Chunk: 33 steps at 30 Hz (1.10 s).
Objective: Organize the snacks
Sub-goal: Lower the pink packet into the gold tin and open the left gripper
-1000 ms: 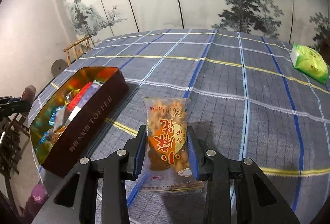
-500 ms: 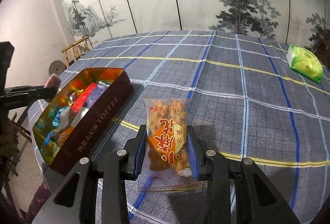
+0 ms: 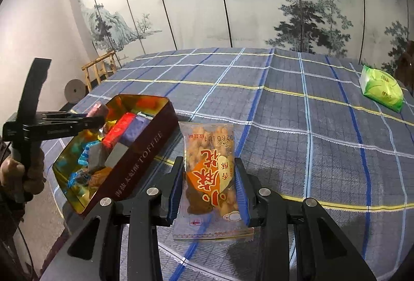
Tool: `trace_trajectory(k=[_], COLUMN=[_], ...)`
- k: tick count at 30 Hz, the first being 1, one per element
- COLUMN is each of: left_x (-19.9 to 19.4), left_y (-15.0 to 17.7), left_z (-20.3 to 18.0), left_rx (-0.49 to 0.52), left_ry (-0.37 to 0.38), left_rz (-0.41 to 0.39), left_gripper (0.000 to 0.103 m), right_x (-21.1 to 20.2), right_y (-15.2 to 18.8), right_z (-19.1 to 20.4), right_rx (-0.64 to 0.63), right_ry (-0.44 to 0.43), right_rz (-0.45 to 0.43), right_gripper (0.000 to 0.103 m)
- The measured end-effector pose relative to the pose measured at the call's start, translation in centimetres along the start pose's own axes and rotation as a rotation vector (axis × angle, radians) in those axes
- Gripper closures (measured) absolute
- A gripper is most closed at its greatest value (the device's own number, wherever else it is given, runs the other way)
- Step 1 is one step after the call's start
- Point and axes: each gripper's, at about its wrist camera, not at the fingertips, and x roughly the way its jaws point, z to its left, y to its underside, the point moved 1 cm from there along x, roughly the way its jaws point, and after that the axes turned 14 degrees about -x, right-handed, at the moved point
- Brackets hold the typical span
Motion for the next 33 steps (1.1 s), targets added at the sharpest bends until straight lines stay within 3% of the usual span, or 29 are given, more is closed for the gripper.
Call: trace_trajectory(k=[33], left_x=[2.9], left_y=[-1.3], left_z=[-0.8], left_rx=[0.039], left_ry=[-0.067], left_rz=[0.025], left_gripper=[0.077], right_x=[-0.7], right_y=[-1.3], right_z=[1.9], right_rx=[-0.032], right_ry=[-0.024], right_rz=[-0.016], right_gripper=[0.066])
